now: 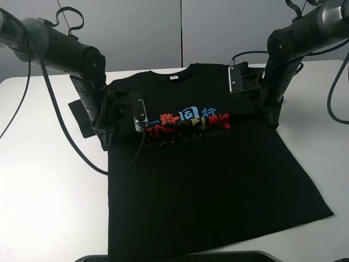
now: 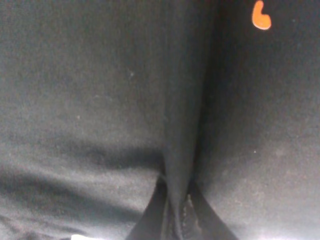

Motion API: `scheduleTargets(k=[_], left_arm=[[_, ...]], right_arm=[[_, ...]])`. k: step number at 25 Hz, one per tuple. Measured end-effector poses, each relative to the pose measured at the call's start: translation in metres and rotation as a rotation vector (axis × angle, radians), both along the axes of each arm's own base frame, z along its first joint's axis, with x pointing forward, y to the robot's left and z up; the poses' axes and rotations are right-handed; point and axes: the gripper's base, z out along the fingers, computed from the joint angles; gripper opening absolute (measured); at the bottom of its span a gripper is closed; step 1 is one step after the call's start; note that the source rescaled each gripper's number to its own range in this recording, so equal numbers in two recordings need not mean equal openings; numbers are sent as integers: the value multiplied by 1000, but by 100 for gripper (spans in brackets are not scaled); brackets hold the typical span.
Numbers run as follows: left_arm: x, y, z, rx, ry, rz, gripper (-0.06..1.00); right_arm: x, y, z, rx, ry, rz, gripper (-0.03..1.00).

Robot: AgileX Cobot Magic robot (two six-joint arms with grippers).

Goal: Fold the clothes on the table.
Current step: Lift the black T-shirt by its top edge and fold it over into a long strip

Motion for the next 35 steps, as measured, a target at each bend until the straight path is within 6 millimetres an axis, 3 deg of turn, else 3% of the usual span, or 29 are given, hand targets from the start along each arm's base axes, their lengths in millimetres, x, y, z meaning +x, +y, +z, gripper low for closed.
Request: scheduleTargets(k=[4,6,9,12,15,17,19,22,25,28,33,35], left_arm=[[1,0,5,-2,-14,-10,0],[8,-2,20,-6,-67,-20,0],[30,-8,83,-59,-289,24,0],[47,-6,168,-125,-566,122,0],[46,1,239,-213,-731,228,0],[37,9,269,-249,-773,268,0],[25,17,284,-246,-750,287,0],[7,25,278,-144,-572,266,0],[-10,23,256,-130,-374,173,0],[-33,24,221,-109,-201,99,0],[-71,52,143,108,36,29,0],[-82,64,123,185,86,-5,0]], right_arm=[[0,0,13,7,-32,-1,0],[4,1,32,19,-85,-8,0],[17,4,76,75,-226,-62,0],[28,7,140,147,-407,-113,0],[26,6,192,205,-533,-165,0],[17,4,216,230,-565,-186,0],[5,3,228,256,-540,-216,0],[-12,6,234,321,-429,-275,0],[-35,14,223,385,-150,-343,0],[-53,22,203,445,66,-371,0],[-83,21,152,411,293,-418,0],[-96,17,134,376,365,-423,0]])
